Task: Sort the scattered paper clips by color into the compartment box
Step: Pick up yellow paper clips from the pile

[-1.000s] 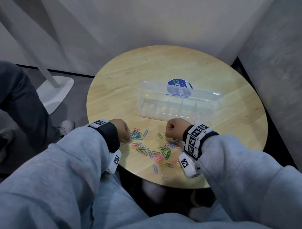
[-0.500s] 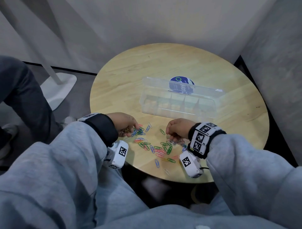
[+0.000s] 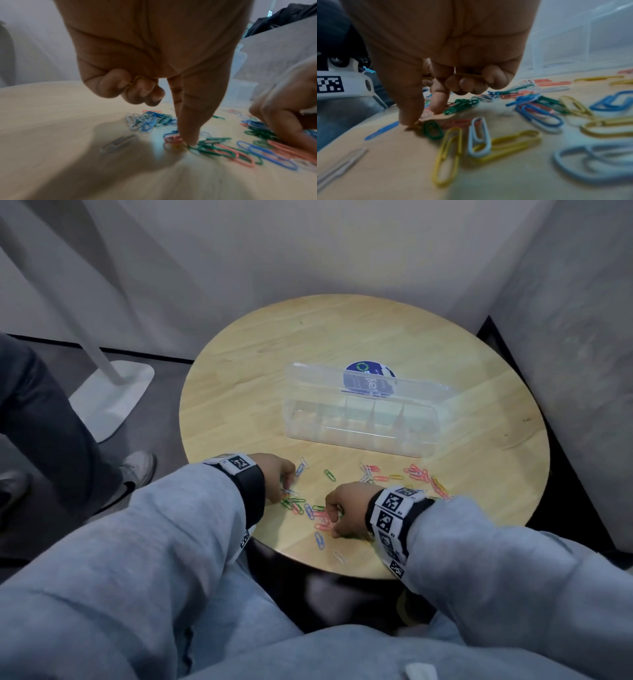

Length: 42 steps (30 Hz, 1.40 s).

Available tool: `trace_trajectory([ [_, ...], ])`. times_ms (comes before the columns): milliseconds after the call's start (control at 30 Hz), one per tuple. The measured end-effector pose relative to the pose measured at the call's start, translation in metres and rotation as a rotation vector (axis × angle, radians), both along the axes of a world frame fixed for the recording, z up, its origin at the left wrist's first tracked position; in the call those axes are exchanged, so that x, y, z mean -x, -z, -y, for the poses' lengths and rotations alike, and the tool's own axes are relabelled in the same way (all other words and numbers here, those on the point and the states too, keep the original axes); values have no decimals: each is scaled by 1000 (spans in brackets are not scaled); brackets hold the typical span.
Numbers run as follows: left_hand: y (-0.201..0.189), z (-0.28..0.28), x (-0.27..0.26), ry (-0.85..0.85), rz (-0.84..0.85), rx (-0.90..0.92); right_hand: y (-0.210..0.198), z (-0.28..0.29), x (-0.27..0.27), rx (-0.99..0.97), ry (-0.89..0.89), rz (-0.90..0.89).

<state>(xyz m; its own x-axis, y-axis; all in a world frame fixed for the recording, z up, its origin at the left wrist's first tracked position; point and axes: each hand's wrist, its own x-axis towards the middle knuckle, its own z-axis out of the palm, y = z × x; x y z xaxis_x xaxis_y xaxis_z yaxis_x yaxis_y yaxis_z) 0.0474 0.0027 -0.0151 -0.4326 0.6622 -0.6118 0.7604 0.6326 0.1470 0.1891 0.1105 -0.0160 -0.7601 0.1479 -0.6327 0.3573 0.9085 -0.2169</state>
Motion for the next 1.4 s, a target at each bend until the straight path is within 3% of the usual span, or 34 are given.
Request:
trace_trajectory([
  [333,13,-7,1,84,-42,8,-3,-7,-1,-68,18,35],
  [433,15,-7,3,91,-37,-7,-3,-15,-3,26,157,2],
  [600,15,-5,6,90,-38,-9,-12,-34,-11,190,419,-203],
  [1000,10,-12,0,49,-62,86,-10,-62,-37,384,701,-318],
  [1133,4,-14,1,-114,105,-53,-7,-65,-37,527,783,-350],
  [1400,0,-27,5,-467,627,-270,0,-79,-25,853,903,-357],
])
